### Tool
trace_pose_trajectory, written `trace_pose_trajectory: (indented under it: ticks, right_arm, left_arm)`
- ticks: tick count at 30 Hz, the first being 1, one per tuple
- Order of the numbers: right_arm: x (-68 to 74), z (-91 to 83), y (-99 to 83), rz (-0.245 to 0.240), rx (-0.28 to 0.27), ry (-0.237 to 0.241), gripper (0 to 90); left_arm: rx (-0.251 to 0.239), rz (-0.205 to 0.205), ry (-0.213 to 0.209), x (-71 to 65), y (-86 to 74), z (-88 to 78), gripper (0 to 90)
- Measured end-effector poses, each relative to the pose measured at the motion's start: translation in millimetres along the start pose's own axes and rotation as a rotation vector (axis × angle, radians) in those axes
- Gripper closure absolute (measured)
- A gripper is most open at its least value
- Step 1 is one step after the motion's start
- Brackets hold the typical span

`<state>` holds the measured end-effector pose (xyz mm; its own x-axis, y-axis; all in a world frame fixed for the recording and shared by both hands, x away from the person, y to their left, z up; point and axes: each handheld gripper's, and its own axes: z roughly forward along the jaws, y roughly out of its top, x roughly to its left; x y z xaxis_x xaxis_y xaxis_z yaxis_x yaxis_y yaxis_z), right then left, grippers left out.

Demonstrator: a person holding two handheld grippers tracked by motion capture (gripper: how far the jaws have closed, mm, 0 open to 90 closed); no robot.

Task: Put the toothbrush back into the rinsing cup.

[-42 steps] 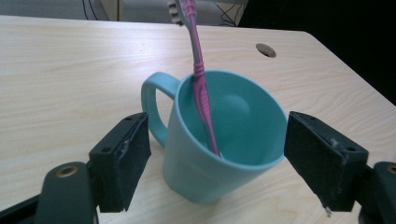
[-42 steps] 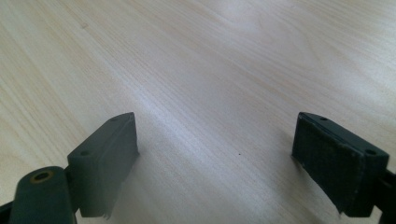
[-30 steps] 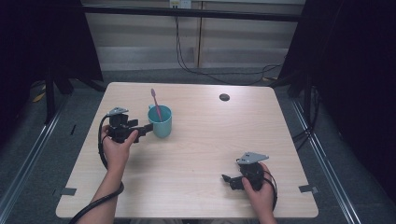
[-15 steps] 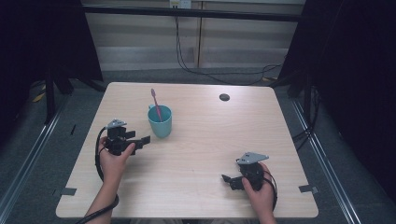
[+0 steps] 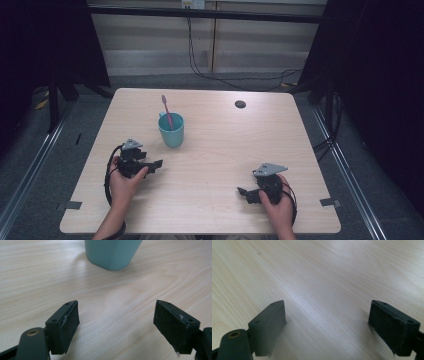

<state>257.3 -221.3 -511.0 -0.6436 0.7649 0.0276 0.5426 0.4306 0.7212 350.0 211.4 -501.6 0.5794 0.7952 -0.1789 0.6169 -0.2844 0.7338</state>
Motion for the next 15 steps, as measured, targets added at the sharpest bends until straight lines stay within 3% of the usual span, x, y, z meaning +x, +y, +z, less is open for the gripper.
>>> trace_pose_trajectory:
  ticks: [9, 15]
  right_arm:
    - [0.1, -0.1, 0.0, 0.000, 0.001, 0.002, 13.7]
    - [-0.4, 0.3, 0.0, -0.007, -0.004, 0.003, 13.7]
  left_arm:
    - [0.043, 0.091, 0.033, -5.4, -5.3, 2.1, 21.4]
    - [0.035, 0.120, 0.045, -7.7, -7.3, 3.0, 20.6]
